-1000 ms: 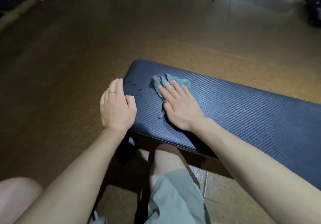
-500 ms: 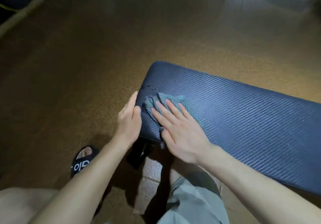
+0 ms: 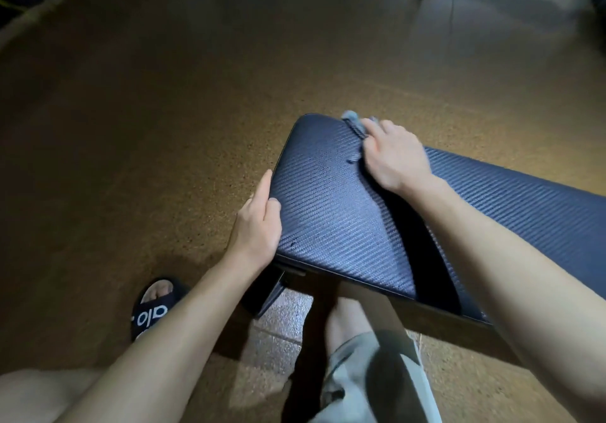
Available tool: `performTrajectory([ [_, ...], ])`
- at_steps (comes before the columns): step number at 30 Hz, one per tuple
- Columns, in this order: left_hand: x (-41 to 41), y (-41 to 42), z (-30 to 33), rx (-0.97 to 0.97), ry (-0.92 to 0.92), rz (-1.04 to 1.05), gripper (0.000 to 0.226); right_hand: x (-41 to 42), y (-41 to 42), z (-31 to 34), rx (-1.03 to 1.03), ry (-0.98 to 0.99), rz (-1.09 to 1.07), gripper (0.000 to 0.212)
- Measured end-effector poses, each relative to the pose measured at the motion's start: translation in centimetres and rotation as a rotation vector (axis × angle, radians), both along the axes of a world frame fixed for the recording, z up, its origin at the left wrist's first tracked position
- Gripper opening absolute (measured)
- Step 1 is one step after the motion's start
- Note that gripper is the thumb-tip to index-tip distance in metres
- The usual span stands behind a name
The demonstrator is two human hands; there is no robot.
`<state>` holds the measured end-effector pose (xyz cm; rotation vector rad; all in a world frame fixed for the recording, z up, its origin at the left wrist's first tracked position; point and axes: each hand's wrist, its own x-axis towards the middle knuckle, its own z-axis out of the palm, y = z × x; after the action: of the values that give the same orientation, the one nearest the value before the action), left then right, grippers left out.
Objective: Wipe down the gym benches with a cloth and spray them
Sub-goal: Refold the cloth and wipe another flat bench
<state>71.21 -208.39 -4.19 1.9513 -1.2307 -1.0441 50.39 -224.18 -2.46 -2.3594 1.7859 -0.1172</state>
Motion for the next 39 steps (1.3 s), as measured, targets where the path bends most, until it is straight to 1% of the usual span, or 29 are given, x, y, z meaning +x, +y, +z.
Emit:
performTrajectory([
  [2,0.1,-0.1,0.0,0.002,0.011,-0.005,0.055,-3.6,1.0,0.1,0.007,0.003,-0.083,0.055],
  [4,0.0,0.0,0.1,0.009,0.020,-0.010,0.055,-4.1,1.3,0.0,0.027,0.033,-0.166,0.055],
  [6,0.1,-0.2,0.1,0.009,0.011,-0.012,0.055,-1.0,0.6,0.2,0.032,0.068,-0.262,0.051],
  [8,0.1,-0.3,0.1,-0.006,0.009,-0.016,0.056,4.3,-0.3,0.3,0.019,0.064,-0.255,0.047],
  [11,0.2,-0.4,0.3,0.026,0.014,-0.033,0.056,11.8,-0.6,-0.2,-0.003,0.048,-0.115,0.047],
  [14,1.2,-0.7,0.5,0.111,0.141,-0.028,0.057,14.2,2.7,-0.7,0.004,0.070,0.050,0.061],
  [17,3.0,-0.1,-0.5,0.075,0.319,-0.053,0.062,11.2,10.1,-0.5,0.010,-0.021,0.216,0.064],
  [19,4.3,0.8,-0.8,0.064,0.389,-0.077,0.059,8.3,16.1,0.0,-0.003,-0.056,0.319,0.064],
  [20,4.5,1.2,0.2,0.072,0.396,-0.082,0.059,6.6,18.7,0.0,-0.001,-0.039,0.364,0.063],
  [22,4.8,1.6,1.2,0.075,0.321,-0.120,0.066,3.6,21.3,-0.2,-0.009,0.032,0.436,0.063],
  [23,5.1,1.6,1.6,0.096,0.292,-0.131,0.063,3.0,21.3,-0.3,-0.014,0.053,0.464,0.064],
  [25,5.4,0.9,2.5,0.167,0.298,-0.098,0.049,4.1,19.6,-0.6,-0.020,0.068,0.493,0.066],
  [26,5.6,0.4,2.8,0.190,0.333,-0.070,0.047,5.6,18.2,-0.6,-0.031,0.063,0.498,0.065],
  [28,5.7,-0.5,3.2,0.219,0.441,0.044,0.050,8.8,15.7,-0.8,-0.036,0.043,0.501,0.064],
  [30,5.6,-1.0,3.5,0.243,0.476,0.129,0.047,10.3,15.0,-0.8,-0.057,0.038,0.498,0.063],
  [33,5.4,-1.2,3.5,0.292,0.441,0.145,0.045,7.8,17.0,-1.1,-0.087,0.070,0.592,0.063],
  [35,5.0,-1.3,3.8,0.331,0.375,0.089,0.047,4.5,18.6,-1.3,-0.115,0.116,0.685,0.065],
  [39,5.0,-1.5,3.8,0.308,0.308,0.019,0.051,-0.8,19.2,-2.3,-0.213,0.255,0.854,0.058],
])
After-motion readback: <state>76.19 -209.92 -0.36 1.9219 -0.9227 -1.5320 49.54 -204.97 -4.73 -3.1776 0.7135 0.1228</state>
